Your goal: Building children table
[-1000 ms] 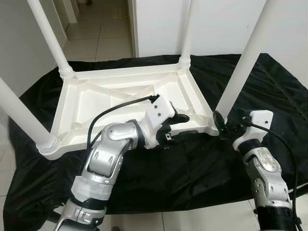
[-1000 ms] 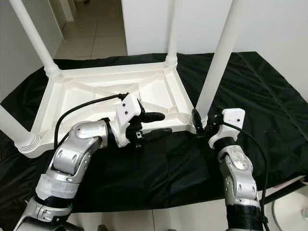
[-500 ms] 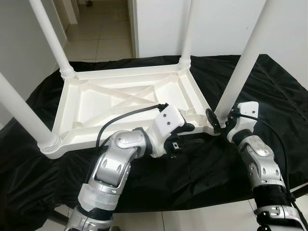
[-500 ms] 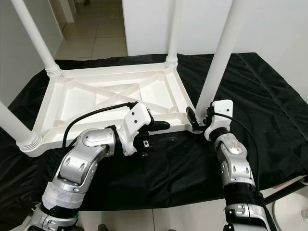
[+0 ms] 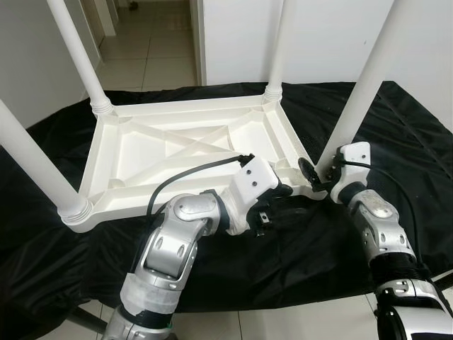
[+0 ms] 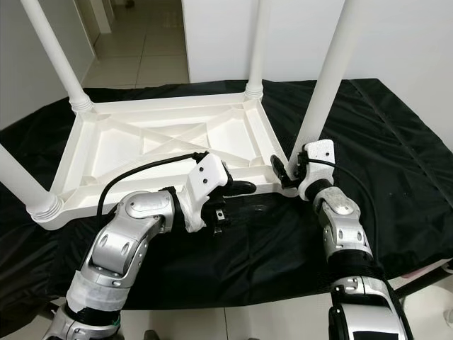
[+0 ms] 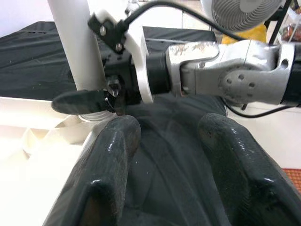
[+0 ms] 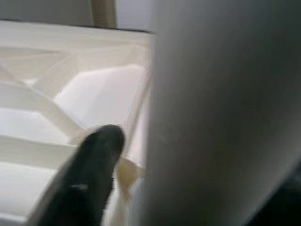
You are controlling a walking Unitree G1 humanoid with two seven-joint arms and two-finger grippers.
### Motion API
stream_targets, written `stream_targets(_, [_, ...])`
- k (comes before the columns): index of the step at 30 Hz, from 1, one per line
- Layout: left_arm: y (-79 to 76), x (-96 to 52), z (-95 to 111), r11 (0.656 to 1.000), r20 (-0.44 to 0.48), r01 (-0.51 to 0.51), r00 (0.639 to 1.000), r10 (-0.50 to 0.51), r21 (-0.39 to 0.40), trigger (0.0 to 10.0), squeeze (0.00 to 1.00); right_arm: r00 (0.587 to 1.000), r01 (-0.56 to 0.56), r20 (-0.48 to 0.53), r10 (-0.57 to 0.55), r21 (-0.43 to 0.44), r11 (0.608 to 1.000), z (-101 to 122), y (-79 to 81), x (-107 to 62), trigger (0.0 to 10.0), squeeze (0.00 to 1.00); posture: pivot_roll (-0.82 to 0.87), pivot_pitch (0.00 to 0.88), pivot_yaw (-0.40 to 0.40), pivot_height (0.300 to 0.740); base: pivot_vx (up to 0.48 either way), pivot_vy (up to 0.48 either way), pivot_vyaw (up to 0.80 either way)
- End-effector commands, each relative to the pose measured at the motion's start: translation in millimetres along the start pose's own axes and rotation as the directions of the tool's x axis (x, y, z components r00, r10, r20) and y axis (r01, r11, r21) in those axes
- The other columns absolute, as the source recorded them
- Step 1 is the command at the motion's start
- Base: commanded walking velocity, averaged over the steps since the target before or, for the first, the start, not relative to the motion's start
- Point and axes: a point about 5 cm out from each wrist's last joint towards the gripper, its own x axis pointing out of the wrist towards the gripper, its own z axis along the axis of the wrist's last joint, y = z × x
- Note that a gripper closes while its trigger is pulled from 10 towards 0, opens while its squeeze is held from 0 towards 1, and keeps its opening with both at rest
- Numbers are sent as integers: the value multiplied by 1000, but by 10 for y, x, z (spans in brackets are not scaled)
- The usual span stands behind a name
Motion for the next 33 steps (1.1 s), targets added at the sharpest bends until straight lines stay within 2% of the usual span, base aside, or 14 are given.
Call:
stream_targets(1, [113, -21, -10, 969, -15, -247, 969, 247, -6, 10000, 0, 1000, -7, -14, 7, -18, 1000, -27, -20, 5, 0, 0, -50, 22, 8, 740, 0, 0, 0])
stream_targets(8, [133, -17, 7, 967, -13, -254, 967, 254, -6, 10000, 0, 1000, -1, -15, 1, -1, 1000, -66, -55, -12, 0, 0, -55, 23, 11, 740, 0, 0, 0])
stream_targets(9, [138, -13, 12, 967, -12, -255, 967, 255, -6, 10000, 0, 1000, 4, -19, -4, 0, 1000, -73, -59, -13, 6196, 0, -56, 24, 10, 740, 0, 0, 0])
stream_targets(10, [139, -11, 14, 967, -13, -256, 967, 256, -5, 10000, 0, 1000, 7, -20, -7, 2, 1000, -80, -58, -12, 10000, 0, -57, 25, 11, 740, 0, 0, 0])
stream_targets(18, [138, -3, 16, 966, -14, -259, 966, 259, -2, 10000, 0, 998, 52, -43, -51, 26, 998, -92, -11, -11, 10000, 0, -60, 27, 6, 740, 0, 0, 0])
stream_targets(23, [134, -3, 10, 965, -13, -264, 964, 264, -6, 10000, 0, 990, 135, -46, -133, 63, 989, -76, 7, -5, 10000, 0, -62, 29, 0, 740, 0, 0, 0])
stream_targets(24, [131, 0, 10, 964, -13, -266, 964, 266, -8, 10000, 0, 979, 200, -50, -196, 103, 974, -66, 32, -3, 10000, 0, -66, 28, -4, 740, 0, 0, 0])
stream_targets(25, [131, 0, 10, 964, -13, -266, 964, 266, -8, 10000, 0, 979, 200, -50, -196, 103, 974, -66, 32, -3, 10000, 0, -66, 28, -4, 740, 0, 0, 0])
stream_targets(26, [127, 3, 9, 963, -11, -269, 963, 268, -12, 10000, 0, 964, 265, -55, -260, 137, 954, -57, 88, -5, 10000, 0, -71, 27, -4, 740, 0, 0, 0])
stream_targets(27, [127, 3, 9, 963, -11, -269, 963, 268, -12, 10000, 0, 964, 265, -55, -260, 137, 954, -57, 88, -5, 10000, 0, -71, 27, -4, 740, 0, 0, 0])
stream_targets(28, [123, 7, 6, 963, -9, -271, 963, 270, -15, 10000, 0, 941, 338, -60, -333, 163, 927, -50, 147, -18, 10000, 0, -74, 28, -3, 740, 0, 0, 0])
stream_targets(29, [123, 7, 6, 963, -9, -271, 963, 270, -15, 10000, 0, 941, 338, -60, -333, 163, 927, -50, 147, -18, 10000, 0, -74, 28, -3, 740, 0, 0, 0])
stream_targets(30, [120, 11, 8, 962, -8, -272, 962, 272, -17, 10000, 0, 917, 398, -68, -393, 183, 899, -45, 215, -36, 10000, 0, -75, 28, -5, 740, 0, 0, 0])
stream_targets(33, [120, 11, 8, 962, -8, -272, 962, 272, -17, 10000, 0, 917, 398, -68, -393, 183, 899, -45, 215, -36, 10000, 0, -75, 28, -5, 740, 0, 0, 0])
